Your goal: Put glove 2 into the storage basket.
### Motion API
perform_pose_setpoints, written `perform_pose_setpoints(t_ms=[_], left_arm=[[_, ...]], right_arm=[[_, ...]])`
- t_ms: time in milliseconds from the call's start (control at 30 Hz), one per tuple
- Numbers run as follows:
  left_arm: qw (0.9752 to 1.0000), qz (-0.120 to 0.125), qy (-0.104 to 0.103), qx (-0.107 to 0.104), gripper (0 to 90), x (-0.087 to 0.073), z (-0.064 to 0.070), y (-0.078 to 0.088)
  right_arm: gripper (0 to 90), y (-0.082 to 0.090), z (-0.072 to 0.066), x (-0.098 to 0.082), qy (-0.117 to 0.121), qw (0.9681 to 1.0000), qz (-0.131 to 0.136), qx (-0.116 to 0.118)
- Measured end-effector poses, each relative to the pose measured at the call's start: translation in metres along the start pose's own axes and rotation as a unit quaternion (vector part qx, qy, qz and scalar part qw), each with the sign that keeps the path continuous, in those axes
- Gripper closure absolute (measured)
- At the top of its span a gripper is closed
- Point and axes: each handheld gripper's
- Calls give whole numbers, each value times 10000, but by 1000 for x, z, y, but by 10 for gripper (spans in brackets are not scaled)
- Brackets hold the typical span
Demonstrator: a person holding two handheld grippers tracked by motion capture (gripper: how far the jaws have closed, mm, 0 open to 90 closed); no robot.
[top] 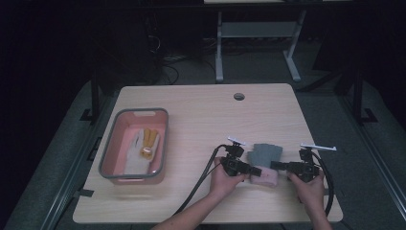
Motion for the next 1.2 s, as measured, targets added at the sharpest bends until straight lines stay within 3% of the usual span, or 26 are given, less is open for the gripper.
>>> perform_pose_setpoints(t_ms=[367, 867, 1200], left_arm=[[9999, 13, -101, -127, 661, -1, 0, 19], [9996, 7, -145, -237, 670, -4, -9, 48], [9994, -2, -195, -296, 670, -5, -12, 68]], right_arm=[[777, 0, -13, -2, 155, 9998, 29, 142], [777, -14, -39, 3, 527, 9983, -196, 168], [777, -20, -52, 6, 625, 9970, -300, 345]])
Point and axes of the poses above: each handheld gripper's, and its own axes: y roughly backward along the jaws, x roughly out of its top, z roughly to its right, and after that the axes turned 2 degrees about -x, right-handed
